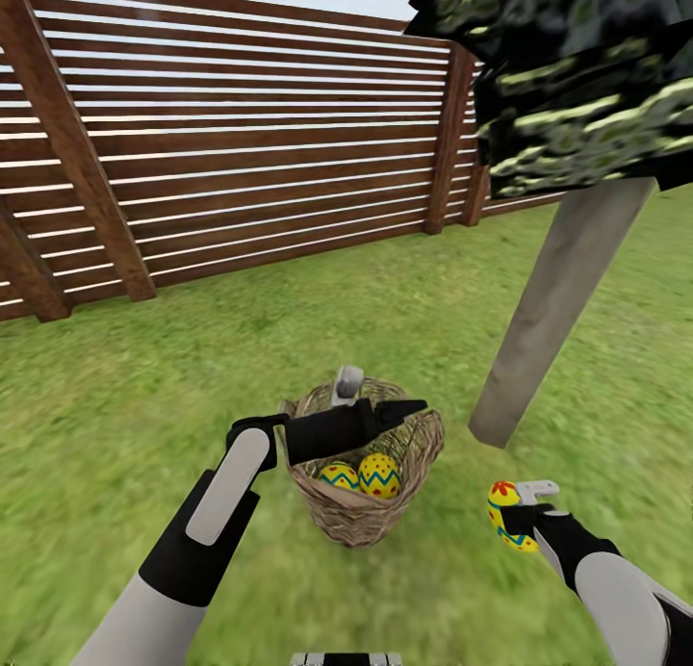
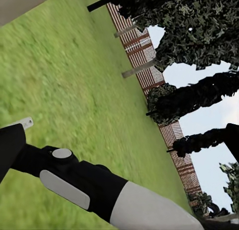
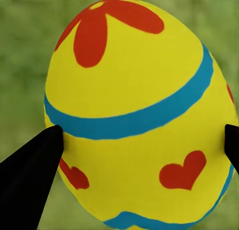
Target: Take the three Easter eggs out of the wicker basket on the lawn in the garden, then place them on the lawn next to a single tree (choose any tree) so that all three eggs are next to the same tree and none are left in the basket.
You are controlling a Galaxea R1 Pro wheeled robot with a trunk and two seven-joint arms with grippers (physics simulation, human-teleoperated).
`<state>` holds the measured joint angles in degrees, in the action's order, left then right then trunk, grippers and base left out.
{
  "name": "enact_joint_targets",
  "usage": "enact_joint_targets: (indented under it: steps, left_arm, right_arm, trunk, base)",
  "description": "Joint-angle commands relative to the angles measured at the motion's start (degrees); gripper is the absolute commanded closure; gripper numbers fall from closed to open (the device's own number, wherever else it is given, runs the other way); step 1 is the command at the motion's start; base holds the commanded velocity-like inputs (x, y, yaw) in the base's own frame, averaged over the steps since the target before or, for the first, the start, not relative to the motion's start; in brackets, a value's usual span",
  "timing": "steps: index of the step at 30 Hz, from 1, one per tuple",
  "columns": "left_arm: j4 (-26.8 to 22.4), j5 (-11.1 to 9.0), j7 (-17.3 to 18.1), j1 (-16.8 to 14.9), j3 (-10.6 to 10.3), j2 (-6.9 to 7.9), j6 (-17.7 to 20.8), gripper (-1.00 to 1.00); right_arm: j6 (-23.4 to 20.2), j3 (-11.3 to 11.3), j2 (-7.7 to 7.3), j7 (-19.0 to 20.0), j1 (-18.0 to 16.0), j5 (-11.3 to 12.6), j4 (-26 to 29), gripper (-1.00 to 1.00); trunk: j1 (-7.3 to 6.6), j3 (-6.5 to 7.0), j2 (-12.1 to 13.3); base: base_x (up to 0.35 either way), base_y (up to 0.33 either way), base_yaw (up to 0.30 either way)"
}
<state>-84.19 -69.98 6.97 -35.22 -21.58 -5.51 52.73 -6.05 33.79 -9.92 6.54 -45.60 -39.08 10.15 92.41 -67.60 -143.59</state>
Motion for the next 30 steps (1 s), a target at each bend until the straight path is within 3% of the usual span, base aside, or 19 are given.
enact_joint_targets:
  steps: [1,23,25,28,30]
  left_arm:
    - [0.0,0.4,0.4,0.0,0.1,-0.02,0.2,-1.00]
    - [0.0,0.4,0.5,0.0,0.1,0.02,0.2,-1.00]
    - [0.0,0.3,1.6,0.0,0.2,0.10,0.2,-1.00]
    - [0.0,0.4,6.9,0.0,0.4,0.47,0.2,-1.00]
    - [0.0,0.4,8.3,0.0,0.4,0.56,0.3,-1.00]
  right_arm:
    - [-0.2,0.5,-0.04,0.4,0.0,-0.6,0.1,1.00]
    - [0.1,0.4,-0.09,0.3,0.0,-0.6,0.2,1.00]
    - [0.1,0.3,0.12,0.3,0.0,-0.7,0.1,1.00]
    - [0.1,0.3,0.20,0.2,0.0,-0.8,0.1,1.00]
    - [0.3,0.3,0.24,0.2,0.0,-0.8,0.1,1.00]
  trunk:
    - [0.01,-0.27,0.0]
    - [0.53,-4.70,-0.3]
    - [0.53,-4.70,-0.3]
    - [0.53,-4.70,-0.3]
    - [0.53,-4.70,-0.3]
  base:
    - [0.000,0.000,0.000]
    - [0.000,0.000,0.000]
    - [0.000,0.000,0.000]
    - [0.017,-0.024,0.000]
    - [0.175,-0.177,0.000]
